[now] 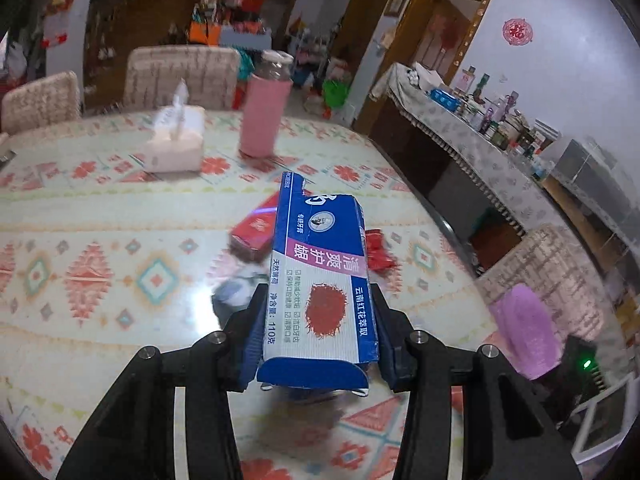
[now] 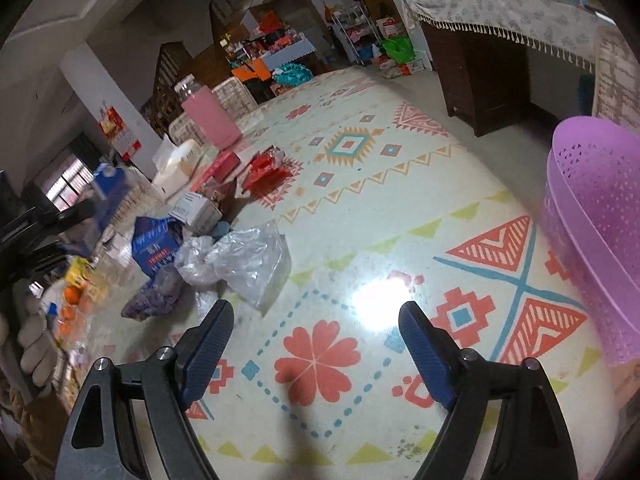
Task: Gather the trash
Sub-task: 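Grasp the blue toothpaste box with the left tool, then grasp the blue flattened carton with the right tool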
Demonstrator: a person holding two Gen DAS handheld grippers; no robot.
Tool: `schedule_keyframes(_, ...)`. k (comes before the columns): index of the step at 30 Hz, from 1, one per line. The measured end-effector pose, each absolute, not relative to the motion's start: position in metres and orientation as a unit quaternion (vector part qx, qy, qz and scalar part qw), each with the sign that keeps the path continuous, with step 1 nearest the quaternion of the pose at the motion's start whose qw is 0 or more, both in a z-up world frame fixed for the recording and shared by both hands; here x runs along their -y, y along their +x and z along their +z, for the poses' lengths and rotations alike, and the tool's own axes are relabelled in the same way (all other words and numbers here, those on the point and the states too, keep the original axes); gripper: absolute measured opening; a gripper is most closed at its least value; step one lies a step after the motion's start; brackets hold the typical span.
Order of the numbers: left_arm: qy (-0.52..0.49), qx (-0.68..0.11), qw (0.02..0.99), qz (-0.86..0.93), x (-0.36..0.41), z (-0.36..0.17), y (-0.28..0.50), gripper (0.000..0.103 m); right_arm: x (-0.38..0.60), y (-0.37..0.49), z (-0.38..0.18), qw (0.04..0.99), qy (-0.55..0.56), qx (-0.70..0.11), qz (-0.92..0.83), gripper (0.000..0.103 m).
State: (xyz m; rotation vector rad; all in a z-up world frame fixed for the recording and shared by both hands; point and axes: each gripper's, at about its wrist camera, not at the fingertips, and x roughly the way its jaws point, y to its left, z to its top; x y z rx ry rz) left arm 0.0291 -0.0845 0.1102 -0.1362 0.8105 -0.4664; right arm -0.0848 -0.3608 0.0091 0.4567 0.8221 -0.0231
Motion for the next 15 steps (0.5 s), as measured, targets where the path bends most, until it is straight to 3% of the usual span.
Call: schedule_keyframes(15, -0.147, -0.368, 0.893, -0.211, 0.011, 0.105, 0.036, 0.046, 0.257, 0.010, 0.063, 0.889, 0.141, -0.420, 0.113, 0.088)
